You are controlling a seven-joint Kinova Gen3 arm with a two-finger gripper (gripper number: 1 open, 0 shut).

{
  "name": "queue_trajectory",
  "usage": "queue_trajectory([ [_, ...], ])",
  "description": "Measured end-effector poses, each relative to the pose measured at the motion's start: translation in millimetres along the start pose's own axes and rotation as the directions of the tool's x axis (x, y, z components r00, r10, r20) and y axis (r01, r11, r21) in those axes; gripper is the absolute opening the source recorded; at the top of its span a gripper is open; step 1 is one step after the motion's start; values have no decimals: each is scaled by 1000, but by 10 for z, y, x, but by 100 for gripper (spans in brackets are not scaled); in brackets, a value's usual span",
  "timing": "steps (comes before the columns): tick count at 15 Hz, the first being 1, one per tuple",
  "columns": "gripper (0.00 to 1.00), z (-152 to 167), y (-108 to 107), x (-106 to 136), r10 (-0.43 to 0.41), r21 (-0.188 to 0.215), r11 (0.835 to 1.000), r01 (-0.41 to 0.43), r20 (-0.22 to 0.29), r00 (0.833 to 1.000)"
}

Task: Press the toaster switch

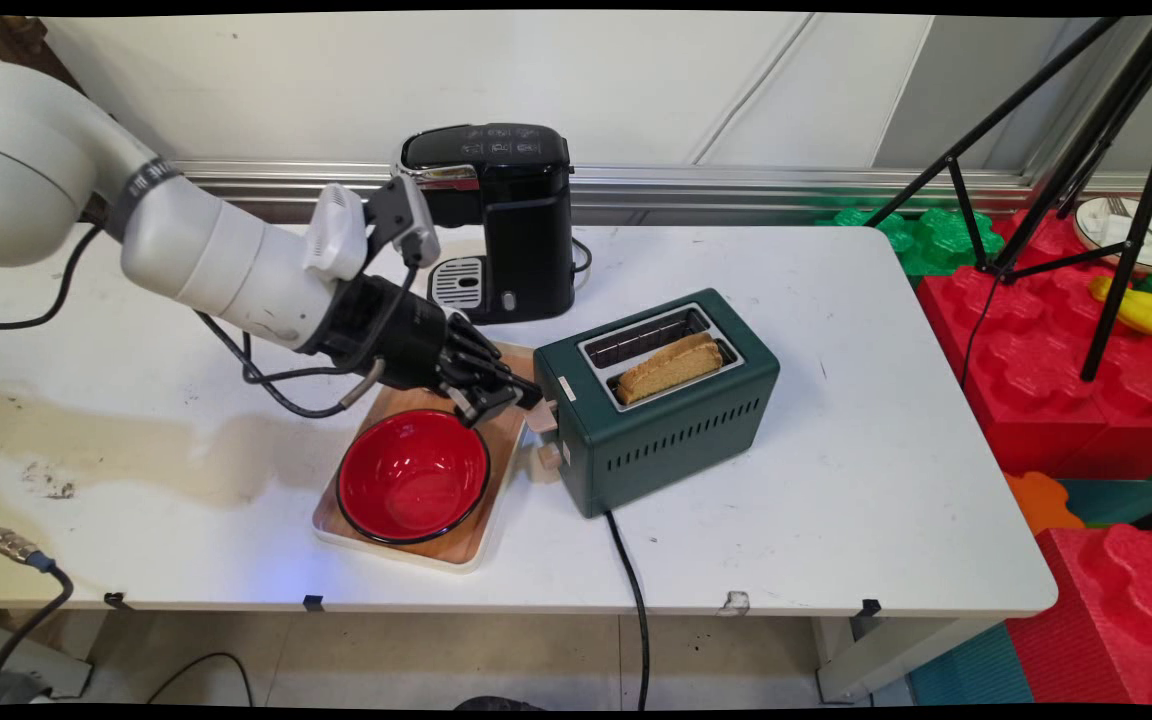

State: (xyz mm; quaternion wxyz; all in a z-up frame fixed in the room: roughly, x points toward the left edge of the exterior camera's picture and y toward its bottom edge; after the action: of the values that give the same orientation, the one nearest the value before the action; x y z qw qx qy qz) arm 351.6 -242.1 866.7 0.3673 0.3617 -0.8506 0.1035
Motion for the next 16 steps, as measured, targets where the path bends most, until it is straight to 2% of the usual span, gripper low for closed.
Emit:
queue_trajectory([
  [16, 0, 281, -69, -184, 33, -12, 999, -33, 22, 999],
])
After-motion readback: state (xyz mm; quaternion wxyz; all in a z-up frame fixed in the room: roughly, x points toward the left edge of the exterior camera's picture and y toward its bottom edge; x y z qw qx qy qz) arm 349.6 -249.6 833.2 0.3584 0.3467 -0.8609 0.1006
